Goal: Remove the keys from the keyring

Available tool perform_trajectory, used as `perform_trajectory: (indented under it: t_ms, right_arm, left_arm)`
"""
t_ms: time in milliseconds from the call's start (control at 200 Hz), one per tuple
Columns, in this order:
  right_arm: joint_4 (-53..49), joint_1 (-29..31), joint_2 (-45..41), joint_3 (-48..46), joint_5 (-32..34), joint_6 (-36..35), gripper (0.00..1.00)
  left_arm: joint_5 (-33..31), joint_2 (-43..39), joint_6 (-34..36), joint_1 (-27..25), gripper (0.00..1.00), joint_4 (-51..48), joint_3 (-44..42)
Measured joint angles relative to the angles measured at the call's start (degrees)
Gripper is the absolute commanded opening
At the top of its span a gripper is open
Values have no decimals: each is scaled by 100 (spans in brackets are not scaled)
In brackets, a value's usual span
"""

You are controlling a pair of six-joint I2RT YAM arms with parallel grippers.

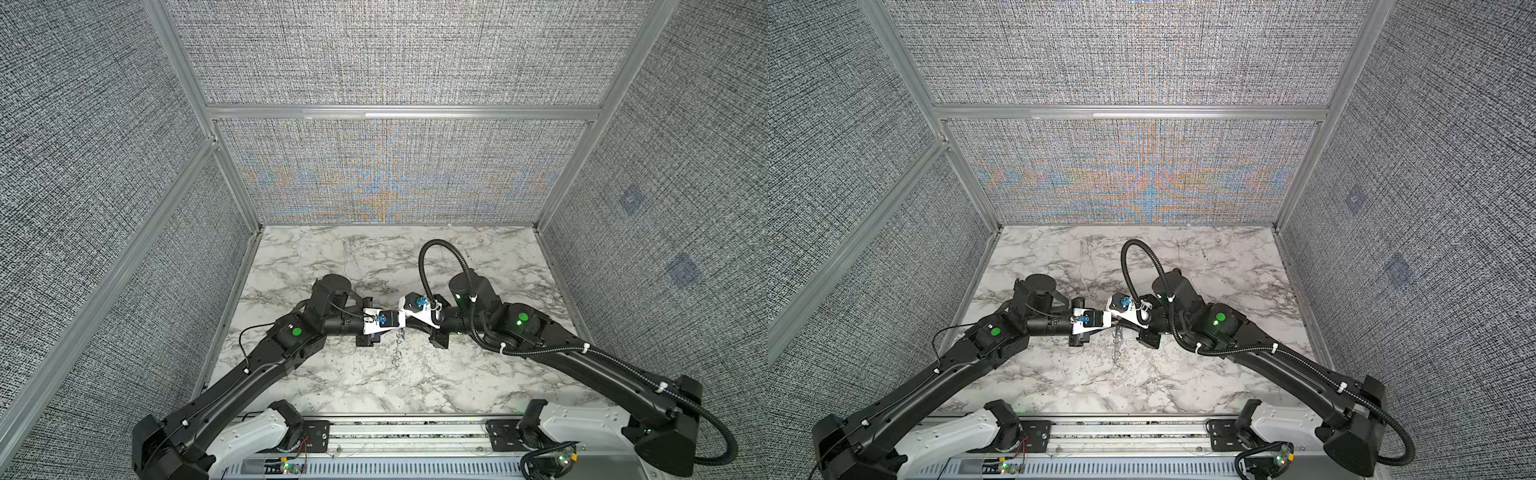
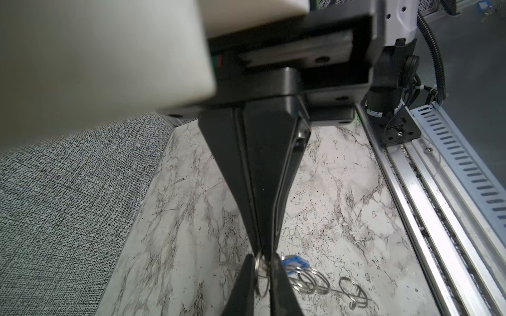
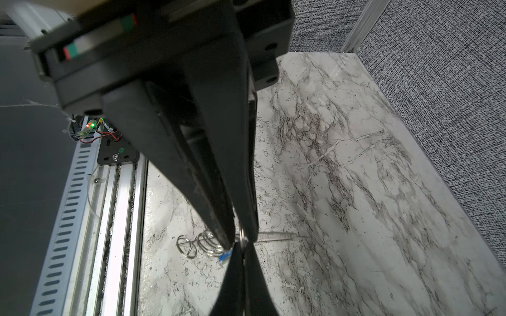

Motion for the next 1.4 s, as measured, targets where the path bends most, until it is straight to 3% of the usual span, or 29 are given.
perform_trajectory:
  t_ms: [395,495,635,845,1016,1401]
  right_arm:
    - [-153,-2,-4,28,48,-24,0]
    - [-155,-2,-76,20,144,-22,16]
    - [109,-7,-313,-208,372,-129,27]
    - [448,-9,-769,-820,697,-138,32]
    - [802,-11,-929,-1327,804,28,33]
    - [1447,-9,-785,-1467,916,109,33]
  left_arm:
    - [15,76,55,-20,0,-66,42]
    - [63,92,-37,-20,0,46,42]
    - [129,4,-492,-24,0,348,-138]
    - [127,-81,-1261,-4,0,1047,-431]
    - [127,-170,-1810,-2,0,1670,-658]
    - [131,-400,-2732,2,0,2839,-1165]
